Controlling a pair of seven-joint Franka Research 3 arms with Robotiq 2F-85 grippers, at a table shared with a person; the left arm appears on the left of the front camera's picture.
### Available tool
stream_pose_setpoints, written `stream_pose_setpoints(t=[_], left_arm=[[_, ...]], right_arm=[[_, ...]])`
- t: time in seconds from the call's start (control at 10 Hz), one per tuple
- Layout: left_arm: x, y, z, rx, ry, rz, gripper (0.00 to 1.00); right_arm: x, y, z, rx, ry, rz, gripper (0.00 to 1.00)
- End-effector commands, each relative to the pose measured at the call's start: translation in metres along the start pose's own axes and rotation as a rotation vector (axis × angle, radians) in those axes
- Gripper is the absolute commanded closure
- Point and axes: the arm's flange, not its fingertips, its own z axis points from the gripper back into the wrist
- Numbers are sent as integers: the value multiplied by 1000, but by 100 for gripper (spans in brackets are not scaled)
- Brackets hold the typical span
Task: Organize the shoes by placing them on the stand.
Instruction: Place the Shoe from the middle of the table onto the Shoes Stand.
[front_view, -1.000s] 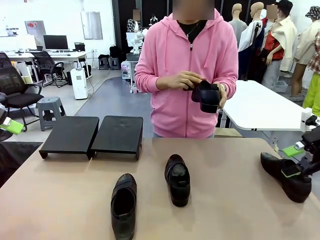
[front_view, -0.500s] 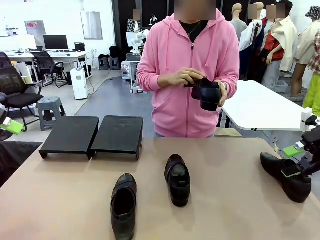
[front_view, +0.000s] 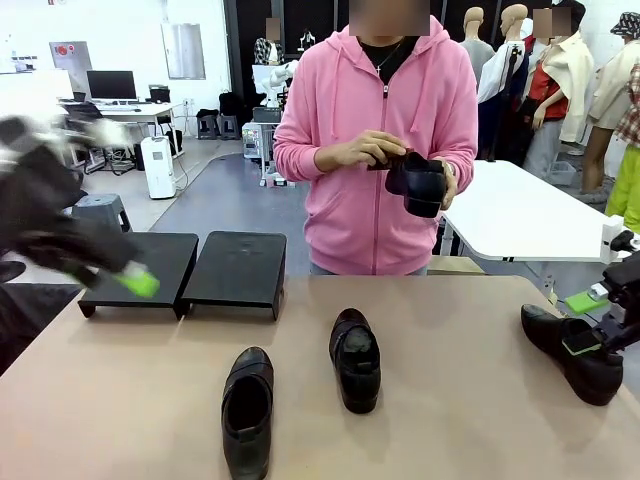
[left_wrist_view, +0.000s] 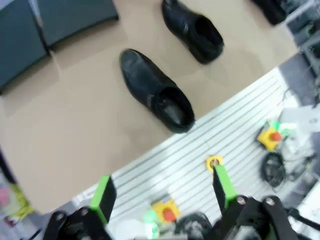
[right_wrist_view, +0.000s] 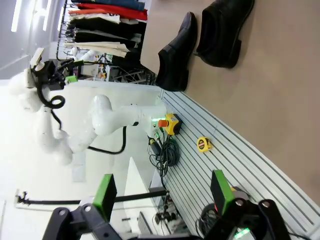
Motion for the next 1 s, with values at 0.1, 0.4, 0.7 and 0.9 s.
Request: stream_pose_setpoints(t=[0.1,0.4,0.7,0.9], left_arm=[[109,-77,-74,169,246,55,0],[88,-97,-103,135,231,45,0],[111,-98,-117,141,285,74,0],[92,-107,-165,139,243,276,0]], right_arm=[[2,2,2,25,-11,31,0],[2,2,2,25,-11,31,0],[2,2,2,25,-11,31,0],[2,2,2,25,-11,31,0]])
